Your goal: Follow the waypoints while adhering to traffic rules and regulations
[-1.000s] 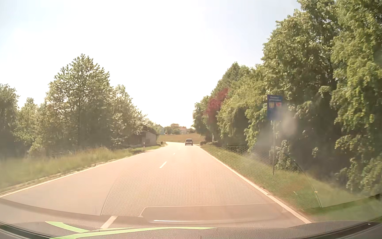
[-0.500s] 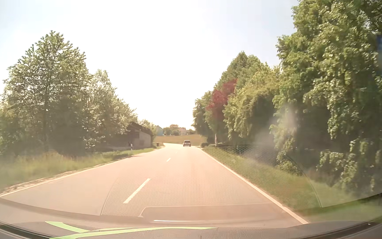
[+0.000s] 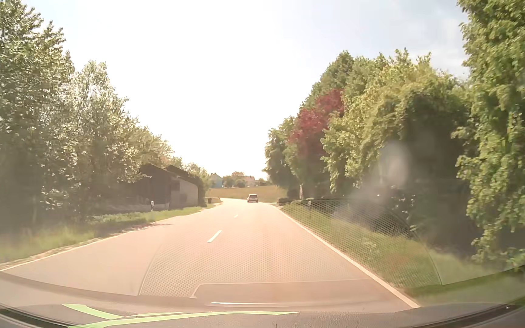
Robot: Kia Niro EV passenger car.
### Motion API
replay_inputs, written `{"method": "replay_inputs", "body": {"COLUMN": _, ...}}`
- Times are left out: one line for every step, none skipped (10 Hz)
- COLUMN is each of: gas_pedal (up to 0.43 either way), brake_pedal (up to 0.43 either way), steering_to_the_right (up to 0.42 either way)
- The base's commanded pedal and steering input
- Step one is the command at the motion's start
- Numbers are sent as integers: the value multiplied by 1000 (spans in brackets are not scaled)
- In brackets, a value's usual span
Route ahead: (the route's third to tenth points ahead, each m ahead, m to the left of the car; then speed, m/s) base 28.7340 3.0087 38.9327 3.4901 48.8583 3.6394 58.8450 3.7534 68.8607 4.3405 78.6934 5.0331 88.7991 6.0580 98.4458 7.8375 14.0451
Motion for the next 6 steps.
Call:
{"method": "replay_inputs", "body": {"gas_pedal": 0, "brake_pedal": 0, "steering_to_the_right": 4}}
{"method": "replay_inputs", "body": {"gas_pedal": 0, "brake_pedal": 0, "steering_to_the_right": 3}}
{"method": "replay_inputs", "body": {"gas_pedal": 0, "brake_pedal": 0, "steering_to_the_right": 3}}
{"method": "replay_inputs", "body": {"gas_pedal": 0, "brake_pedal": 0, "steering_to_the_right": 3}}
{"method": "replay_inputs", "body": {"gas_pedal": 0, "brake_pedal": 0, "steering_to_the_right": 2}}
{"method": "replay_inputs", "body": {"gas_pedal": 0, "brake_pedal": 0, "steering_to_the_right": 2}}
